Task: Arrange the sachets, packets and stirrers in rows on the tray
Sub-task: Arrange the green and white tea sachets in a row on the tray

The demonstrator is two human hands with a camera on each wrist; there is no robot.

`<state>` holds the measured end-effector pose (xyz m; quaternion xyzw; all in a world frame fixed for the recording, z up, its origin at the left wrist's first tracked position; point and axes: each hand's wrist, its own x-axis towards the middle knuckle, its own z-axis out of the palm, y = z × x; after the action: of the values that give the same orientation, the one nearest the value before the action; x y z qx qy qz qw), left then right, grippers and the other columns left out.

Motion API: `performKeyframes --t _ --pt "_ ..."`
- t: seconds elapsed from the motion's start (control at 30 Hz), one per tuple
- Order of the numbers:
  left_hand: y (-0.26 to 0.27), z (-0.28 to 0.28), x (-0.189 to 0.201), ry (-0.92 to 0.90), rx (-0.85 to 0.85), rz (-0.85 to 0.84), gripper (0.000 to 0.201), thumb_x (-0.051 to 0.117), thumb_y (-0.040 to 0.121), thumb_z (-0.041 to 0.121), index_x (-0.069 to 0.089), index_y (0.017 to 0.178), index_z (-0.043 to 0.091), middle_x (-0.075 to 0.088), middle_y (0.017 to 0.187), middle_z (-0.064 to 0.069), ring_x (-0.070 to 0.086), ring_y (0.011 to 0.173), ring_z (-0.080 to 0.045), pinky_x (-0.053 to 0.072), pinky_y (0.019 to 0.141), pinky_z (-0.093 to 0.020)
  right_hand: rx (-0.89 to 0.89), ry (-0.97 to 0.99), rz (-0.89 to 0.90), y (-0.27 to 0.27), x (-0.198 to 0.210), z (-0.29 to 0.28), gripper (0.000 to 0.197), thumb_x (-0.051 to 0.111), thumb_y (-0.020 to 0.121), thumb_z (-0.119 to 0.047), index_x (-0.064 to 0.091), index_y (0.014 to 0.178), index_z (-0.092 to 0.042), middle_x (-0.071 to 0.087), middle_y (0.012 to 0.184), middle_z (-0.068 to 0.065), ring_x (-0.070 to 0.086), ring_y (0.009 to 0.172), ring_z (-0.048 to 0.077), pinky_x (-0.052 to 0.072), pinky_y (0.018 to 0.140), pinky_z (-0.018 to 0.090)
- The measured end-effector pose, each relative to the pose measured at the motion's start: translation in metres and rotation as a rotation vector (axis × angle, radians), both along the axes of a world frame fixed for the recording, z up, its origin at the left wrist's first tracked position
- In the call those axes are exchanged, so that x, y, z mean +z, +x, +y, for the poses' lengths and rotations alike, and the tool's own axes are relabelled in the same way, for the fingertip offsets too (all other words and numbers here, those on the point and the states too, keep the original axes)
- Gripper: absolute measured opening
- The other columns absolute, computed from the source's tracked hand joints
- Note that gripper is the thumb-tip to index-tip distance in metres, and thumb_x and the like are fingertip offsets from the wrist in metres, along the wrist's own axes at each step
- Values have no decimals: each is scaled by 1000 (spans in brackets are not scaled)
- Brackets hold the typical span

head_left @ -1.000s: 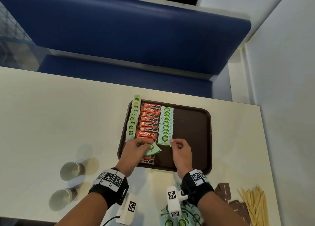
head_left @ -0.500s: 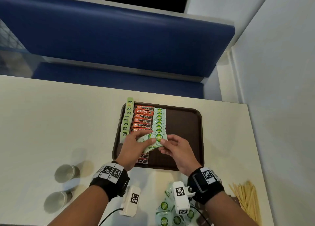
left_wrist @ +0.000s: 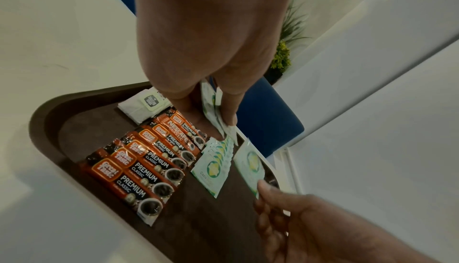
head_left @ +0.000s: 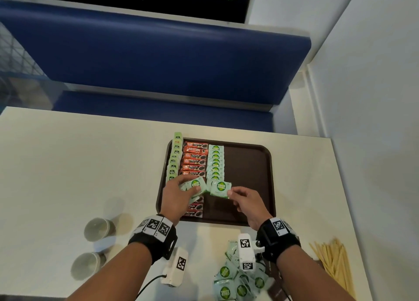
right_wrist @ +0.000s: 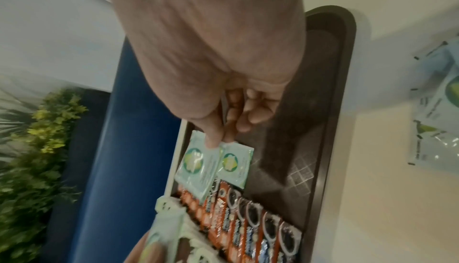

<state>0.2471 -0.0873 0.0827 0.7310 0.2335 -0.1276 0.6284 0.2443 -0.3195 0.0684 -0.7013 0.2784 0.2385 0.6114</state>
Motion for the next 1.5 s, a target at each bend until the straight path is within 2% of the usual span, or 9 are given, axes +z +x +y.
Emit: performKeyframes --t 0.13,0.3,0.43,0.53,0.6,0.87,1.03,1.13,1.5 --pt "3 13 2 -11 53 15 30 86 90 8 79 112 27 77 117 1 76 104 -20 67 86 -46 -32 -171 -18 6 -41 4 7 73 98 -17 79 99 -16 78 103 0 68 101 18 49 84 28" --pt "3 25 7 -83 98 -1 30 82 93 5 77 119 19 75 117 0 76 99 -15 65 67 -27 -20 -269 8 9 -71 25 6 74 97 -20 80 98 -19 78 103 0 70 107 24 55 97 38" --pt "1 29 7 -111 118 14 29 82 93 6 77 117 21 74 121 -2 76 103 -19 65 65 -26 -21 -372 38 6 -80 34 24 72 97 -28 75 75 -37 75 101 -2 64 111 26 58 86 38" --pt "-3 30 4 -128 119 12 29 82 93 4 77 116 19 74 121 -3 75 103 -18 65 65 -26 -36 -420 48 2 -86 36 39 72 96 -30 68 77 -65 75 97 -7 62 113 28 52 103 49" --pt "-4 31 2 -127 118 9 29 82 92 3 78 117 19 75 120 -3 75 104 -18 65 67 -27 -30 -453 42 2 -85 36 44 73 95 -31 64 79 -71 75 96 -7 63 112 29 51 104 51" --pt "-6 31 -2 -117 117 30 29 84 92 7 78 117 22 76 120 -2 76 107 -23 69 80 -42 16 -543 58 4 -67 37 25 73 95 -35 71 70 -38 74 91 -12 64 108 26 50 103 51" --pt "-8 31 -2 -114 115 41 29 83 92 7 78 117 21 76 121 -2 76 106 -22 69 81 -44 36 -589 61 6 -63 38 23 71 97 -35 71 74 -36 75 95 -8 62 111 26 41 107 45" --pt "-10 33 -4 -103 109 49 31 84 92 7 78 118 22 75 123 -2 75 108 -22 69 76 -38 51 -620 67 7 -61 39 22 71 97 -37 69 76 -34 75 97 -4 61 112 28 38 106 44" --pt "-11 34 -4 -89 109 63 32 85 90 7 79 118 20 76 120 -3 77 103 -20 67 70 -30 74 -639 85 9 -60 41 26 71 96 -38 65 71 -36 75 97 -2 61 114 30 37 105 43"
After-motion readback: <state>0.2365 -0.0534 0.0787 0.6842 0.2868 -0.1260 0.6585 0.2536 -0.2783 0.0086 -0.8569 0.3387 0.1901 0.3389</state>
